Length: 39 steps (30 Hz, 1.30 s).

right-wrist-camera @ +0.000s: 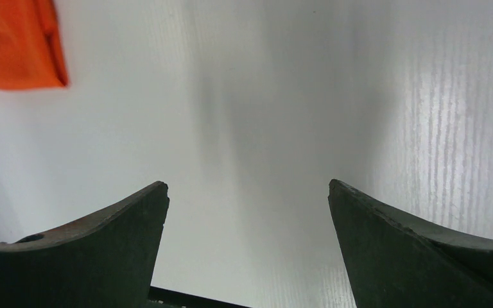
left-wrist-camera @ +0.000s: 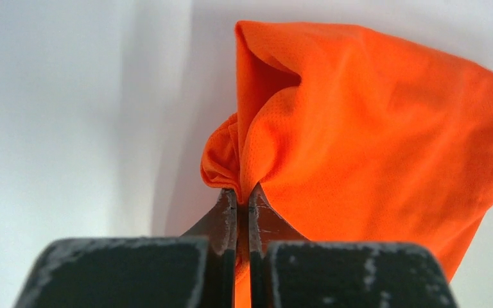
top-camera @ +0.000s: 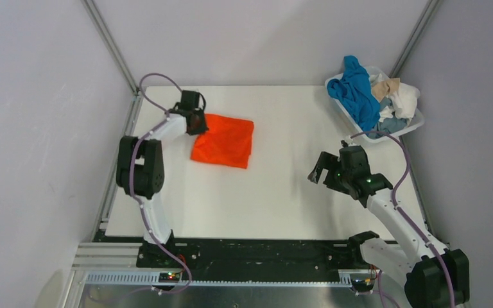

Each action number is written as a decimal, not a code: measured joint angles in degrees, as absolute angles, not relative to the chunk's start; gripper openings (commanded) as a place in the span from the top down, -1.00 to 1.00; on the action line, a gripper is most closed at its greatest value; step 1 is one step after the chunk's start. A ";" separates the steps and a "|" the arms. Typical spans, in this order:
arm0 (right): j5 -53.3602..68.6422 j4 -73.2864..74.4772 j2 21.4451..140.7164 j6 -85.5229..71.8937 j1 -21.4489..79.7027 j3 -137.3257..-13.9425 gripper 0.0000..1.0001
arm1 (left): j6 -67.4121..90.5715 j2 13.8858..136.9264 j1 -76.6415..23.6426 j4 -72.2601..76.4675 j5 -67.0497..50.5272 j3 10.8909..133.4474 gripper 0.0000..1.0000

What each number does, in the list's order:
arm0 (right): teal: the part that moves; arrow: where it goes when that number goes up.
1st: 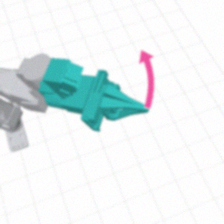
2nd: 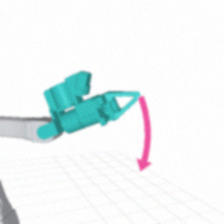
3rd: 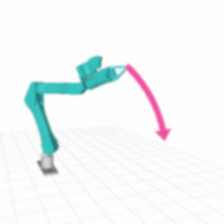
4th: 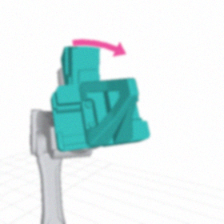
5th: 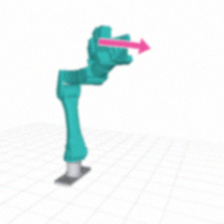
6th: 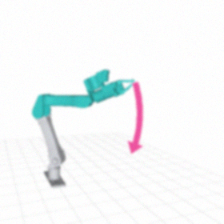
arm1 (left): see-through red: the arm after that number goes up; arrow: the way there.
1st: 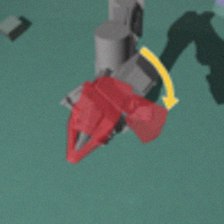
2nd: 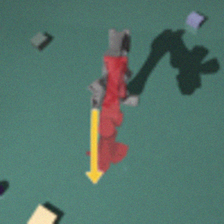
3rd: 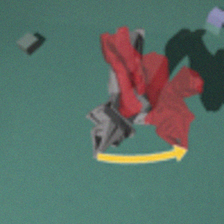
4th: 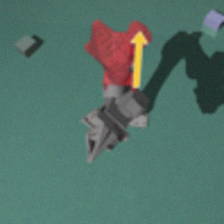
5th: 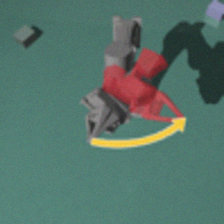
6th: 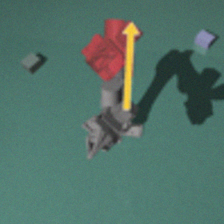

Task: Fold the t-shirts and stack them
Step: Put the neatly folded tshirt into the corner of the board with the left arm, then reset both arms

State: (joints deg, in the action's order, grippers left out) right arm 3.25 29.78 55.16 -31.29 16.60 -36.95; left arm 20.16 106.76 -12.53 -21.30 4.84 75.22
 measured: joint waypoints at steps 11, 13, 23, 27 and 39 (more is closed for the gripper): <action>-2.90 31.70 52.23 -31.46 16.25 -34.57 -0.99 | 4.03 124.03 4.60 -31.51 7.79 107.18 1.00; -4.01 32.25 51.88 -31.59 16.14 -34.52 -0.99 | 1.45 126.48 6.07 -32.05 8.88 111.42 1.00; -13.47 36.49 45.91 -35.53 15.88 -34.52 -0.99 | -6.57 137.78 9.39 -36.23 12.08 129.47 0.81; -14.94 37.15 44.97 -36.23 15.84 -34.52 -0.99 | -8.10 139.94 10.20 -36.93 12.29 134.10 0.06; -18.22 40.97 44.86 -39.38 15.29 -34.74 -0.99 | -2.79 134.28 10.57 -37.15 16.34 131.15 -0.99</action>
